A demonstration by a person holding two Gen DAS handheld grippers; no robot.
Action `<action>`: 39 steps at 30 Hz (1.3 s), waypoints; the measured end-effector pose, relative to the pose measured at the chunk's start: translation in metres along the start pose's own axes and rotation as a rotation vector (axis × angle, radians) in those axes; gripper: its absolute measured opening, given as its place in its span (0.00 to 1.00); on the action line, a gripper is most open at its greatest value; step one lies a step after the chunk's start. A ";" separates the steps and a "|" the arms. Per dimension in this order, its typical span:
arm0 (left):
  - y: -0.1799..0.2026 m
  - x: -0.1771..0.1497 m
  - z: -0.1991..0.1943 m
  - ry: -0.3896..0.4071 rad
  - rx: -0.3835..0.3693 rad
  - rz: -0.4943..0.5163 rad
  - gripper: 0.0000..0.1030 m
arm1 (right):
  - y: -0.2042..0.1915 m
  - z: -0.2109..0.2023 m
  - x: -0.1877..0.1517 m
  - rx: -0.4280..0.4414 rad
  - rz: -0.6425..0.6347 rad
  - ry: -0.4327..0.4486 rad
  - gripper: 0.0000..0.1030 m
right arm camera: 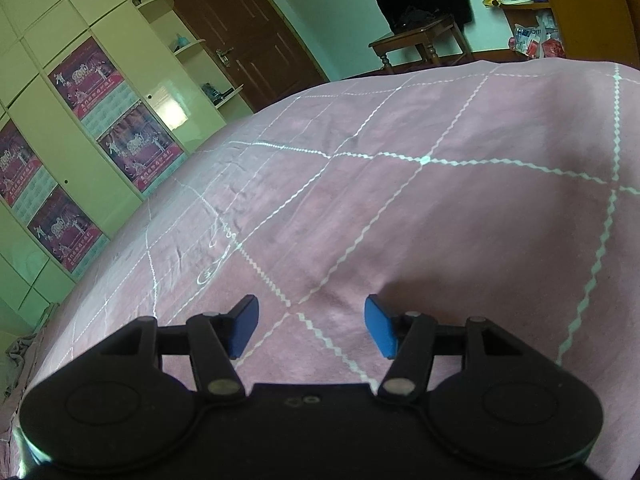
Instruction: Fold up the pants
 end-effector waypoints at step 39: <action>-0.132 -0.158 -0.140 0.165 0.358 -0.331 0.91 | -0.255 -0.037 -0.161 0.451 -0.312 -0.349 0.34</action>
Point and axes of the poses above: each gripper's, at about its wrist camera, not at the fingertips, and z roughly the way its jaws point, y to its right, x to its top, the point moved 7 cm from there along z, roughly the way its jaws point
